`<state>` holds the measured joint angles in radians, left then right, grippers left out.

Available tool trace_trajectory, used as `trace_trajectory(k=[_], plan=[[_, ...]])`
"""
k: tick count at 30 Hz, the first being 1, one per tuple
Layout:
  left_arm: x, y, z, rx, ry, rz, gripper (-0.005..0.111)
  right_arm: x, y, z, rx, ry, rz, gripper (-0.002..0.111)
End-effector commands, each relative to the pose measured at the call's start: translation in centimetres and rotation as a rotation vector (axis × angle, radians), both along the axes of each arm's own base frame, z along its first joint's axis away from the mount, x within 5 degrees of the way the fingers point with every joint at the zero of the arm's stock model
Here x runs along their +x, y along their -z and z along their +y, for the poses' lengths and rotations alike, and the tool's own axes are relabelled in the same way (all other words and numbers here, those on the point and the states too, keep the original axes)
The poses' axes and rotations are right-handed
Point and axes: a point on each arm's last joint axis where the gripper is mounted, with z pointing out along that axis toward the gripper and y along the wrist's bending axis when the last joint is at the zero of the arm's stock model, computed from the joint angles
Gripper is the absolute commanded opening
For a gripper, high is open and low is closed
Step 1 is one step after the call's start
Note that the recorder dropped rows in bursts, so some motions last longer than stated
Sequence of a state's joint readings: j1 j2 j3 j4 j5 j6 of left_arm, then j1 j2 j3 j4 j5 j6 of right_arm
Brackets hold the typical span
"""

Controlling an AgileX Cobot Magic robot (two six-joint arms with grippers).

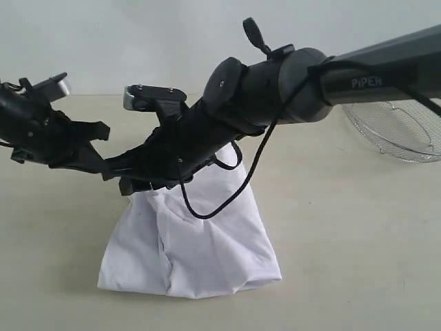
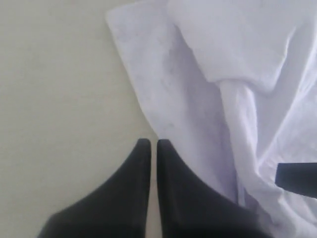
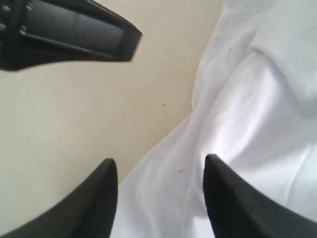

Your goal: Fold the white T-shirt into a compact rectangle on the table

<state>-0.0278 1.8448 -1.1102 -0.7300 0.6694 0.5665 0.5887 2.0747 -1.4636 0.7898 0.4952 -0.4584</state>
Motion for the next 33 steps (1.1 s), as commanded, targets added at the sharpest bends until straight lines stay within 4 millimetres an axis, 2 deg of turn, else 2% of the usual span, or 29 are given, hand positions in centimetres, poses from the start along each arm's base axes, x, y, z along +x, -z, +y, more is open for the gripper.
trace_trajectory(k=[1, 5, 7, 9, 12, 13, 19, 22, 25, 28, 33], plan=[[-0.8, -3.5, 1.0, -0.011, -0.033, -0.071, 0.005, -0.2, -1.5, 0.1, 0.05, 0.04, 0.013, 0.048], [-2.1, -6.1, 0.7, -0.036, -0.003, -0.101, 0.005, -0.2, -2.8, 0.1, 0.054, 0.013, -0.008, 0.048], [-3.2, -7.5, 0.2, -0.069, 0.043, -0.082, 0.005, -0.7, -4.8, -0.7, -0.005, -0.015, -0.05, 0.047], [-4.0, -8.2, -0.5, -0.119, 0.075, -0.059, 0.005, -1.0, -6.4, -2.1, -0.09, 0.033, -0.087, 0.047], [-5.4, -7.3, -1.7, -0.172, 0.108, 0.017, 0.005, -1.3, -8.0, -4.5, -0.149, 0.084, -0.082, 0.047], [-6.0, -6.6, -2.2, -0.214, 0.107, 0.044, 0.005, -1.5, -8.3, -6.0, -0.155, 0.109, -0.071, 0.047], [-7.7, -4.2, -3.3, -0.424, 0.088, 0.061, 0.005, -3.5, -8.2, -12.0, -0.187, 0.2, -0.036, 0.047], [-7.1, -4.0, -3.4, -0.453, 0.058, 0.006, 0.005, -4.9, -8.5, -13.5, -0.204, 0.194, -0.06, 0.047], [-6.8, -3.7, -3.3, -0.465, 0.0, 0.057, 0.006, -6.2, -8.7, -14.0, -0.205, 0.194, -0.058, 0.047], [-6.6, -2.8, -3.6, -0.466, -0.011, 0.099, 0.02, -7.2, -8.3, -14.4, -0.211, 0.191, -0.04, 0.047], [-6.5, -1.0, -4.8, -0.469, 0.004, 0.17, 0.058, -8.0, -8.1, -14.7, -0.234, 0.175, -0.037, 0.047]])
